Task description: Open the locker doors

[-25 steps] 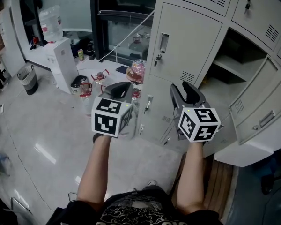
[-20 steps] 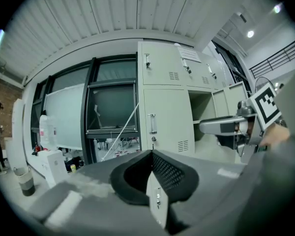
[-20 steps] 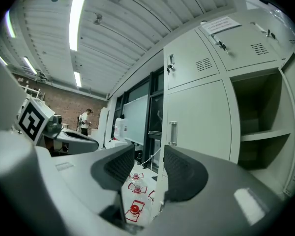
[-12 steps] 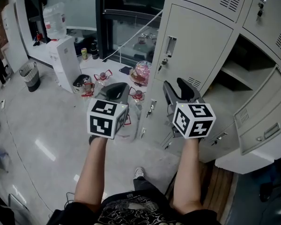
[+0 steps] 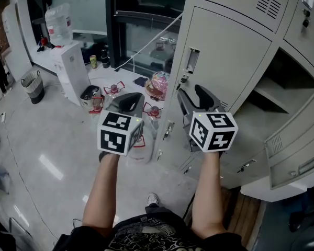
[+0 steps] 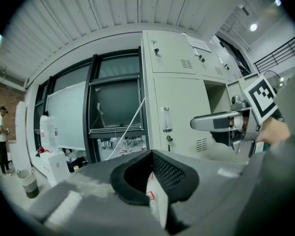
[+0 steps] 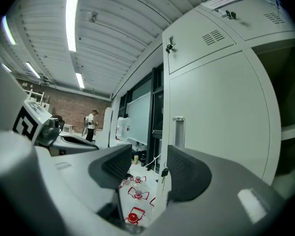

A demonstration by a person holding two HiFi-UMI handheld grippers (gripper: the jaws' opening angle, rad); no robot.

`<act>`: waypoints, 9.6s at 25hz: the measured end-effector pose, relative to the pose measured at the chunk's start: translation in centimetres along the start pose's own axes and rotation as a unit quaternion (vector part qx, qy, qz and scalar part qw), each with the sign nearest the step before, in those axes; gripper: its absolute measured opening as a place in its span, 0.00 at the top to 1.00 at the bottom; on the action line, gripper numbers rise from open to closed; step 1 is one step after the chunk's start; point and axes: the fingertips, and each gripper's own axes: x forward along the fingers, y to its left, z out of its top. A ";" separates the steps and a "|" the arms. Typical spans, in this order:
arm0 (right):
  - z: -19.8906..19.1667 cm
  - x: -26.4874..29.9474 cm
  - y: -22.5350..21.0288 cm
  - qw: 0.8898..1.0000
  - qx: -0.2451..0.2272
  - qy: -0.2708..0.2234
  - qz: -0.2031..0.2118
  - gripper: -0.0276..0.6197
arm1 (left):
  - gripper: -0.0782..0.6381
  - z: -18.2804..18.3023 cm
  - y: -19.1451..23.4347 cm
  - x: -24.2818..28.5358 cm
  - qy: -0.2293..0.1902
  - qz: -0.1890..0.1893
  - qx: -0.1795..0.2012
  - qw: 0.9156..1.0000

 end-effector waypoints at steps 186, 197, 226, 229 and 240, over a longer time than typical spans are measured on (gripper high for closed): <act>-1.0 -27.3 -9.5 0.991 0.008 0.006 -0.131 0.77 | 0.89 2.5 -30.5 -3.7 -0.013 -0.194 0.031 0.980; -1.2 -27.7 -6.9 0.987 0.007 0.009 -0.158 0.77 | 0.89 2.2 -27.5 -5.4 -0.019 -0.200 0.027 0.979; -4.1 -12.2 9.0 0.999 0.011 0.042 0.028 0.85 | 0.89 -2.1 -6.9 -12.5 0.012 -0.016 -0.004 1.000; -4.2 -11.5 10.1 0.998 0.006 0.044 0.043 0.90 | 0.89 -2.2 -5.6 -13.4 0.011 0.004 -0.007 1.000; -3.3 -10.6 11.1 0.997 -0.006 0.037 0.065 0.96 | 0.89 -1.7 -3.4 -15.1 0.007 0.043 -0.008 0.999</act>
